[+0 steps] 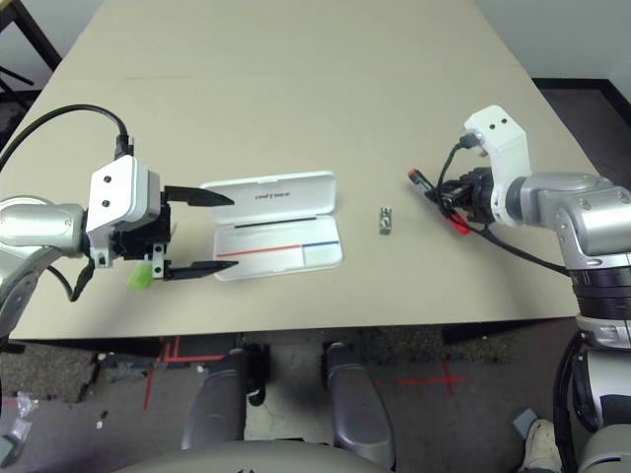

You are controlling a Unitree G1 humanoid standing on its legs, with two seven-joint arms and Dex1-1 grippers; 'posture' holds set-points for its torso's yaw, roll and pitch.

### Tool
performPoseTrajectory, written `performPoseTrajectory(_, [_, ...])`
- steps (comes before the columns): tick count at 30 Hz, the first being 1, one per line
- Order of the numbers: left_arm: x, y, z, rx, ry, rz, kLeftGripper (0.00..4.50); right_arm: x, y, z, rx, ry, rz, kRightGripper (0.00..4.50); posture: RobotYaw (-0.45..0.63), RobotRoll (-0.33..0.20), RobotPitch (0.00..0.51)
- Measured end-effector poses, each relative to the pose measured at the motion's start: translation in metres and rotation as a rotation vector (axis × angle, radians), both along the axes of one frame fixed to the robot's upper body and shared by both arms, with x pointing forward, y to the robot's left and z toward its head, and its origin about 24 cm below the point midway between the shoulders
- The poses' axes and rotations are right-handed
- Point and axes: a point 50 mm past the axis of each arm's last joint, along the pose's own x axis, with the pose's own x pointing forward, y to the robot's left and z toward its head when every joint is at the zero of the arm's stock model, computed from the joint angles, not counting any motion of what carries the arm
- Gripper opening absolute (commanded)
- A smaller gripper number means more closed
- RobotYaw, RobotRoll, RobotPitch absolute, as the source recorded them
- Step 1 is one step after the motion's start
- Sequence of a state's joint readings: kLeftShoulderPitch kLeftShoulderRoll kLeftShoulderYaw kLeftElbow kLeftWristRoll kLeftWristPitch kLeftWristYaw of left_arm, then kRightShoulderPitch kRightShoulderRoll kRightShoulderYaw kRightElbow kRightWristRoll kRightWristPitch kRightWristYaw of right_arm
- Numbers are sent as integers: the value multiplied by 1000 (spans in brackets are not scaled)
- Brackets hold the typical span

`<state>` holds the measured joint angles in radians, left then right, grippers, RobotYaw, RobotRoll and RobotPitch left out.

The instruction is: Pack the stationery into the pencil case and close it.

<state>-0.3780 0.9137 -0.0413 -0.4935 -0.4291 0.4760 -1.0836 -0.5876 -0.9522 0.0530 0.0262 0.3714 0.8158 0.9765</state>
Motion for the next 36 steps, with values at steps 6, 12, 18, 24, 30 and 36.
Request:
performPoseTrajectory(6, [5, 11, 0, 34, -8, 44, 4500, -10, 27, 10, -51, -60, 355, 471, -59, 0, 207])
performPoseTrajectory(12, [8, 22, 5, 59, -29, 78, 4500, -8, 49, 18, -155, -59, 527, 471, -54, 0, 206])
performPoseTrajectory(18, [7, 23, 5, 64, -32, 79, 4500, -9, 75, 22, -217, -59, 646, 470, -47, 0, 204])
performPoseTrajectory(24, [6, 21, 6, 64, -36, 69, 4500, -8, 106, 19, -221, -68, 713, 470, -44, 0, 201])
performPoseTrajectory(30, [1, 16, 7, 60, -25, 37, 4500, -8, 140, 13, -221, -101, 779, 470, -40, 0, 201])
performPoseTrajectory(36, [0, 15, 5, 57, -8, 32, 4500, -7, 162, 2, -260, -150, 814, 470, -34, 0, 199])
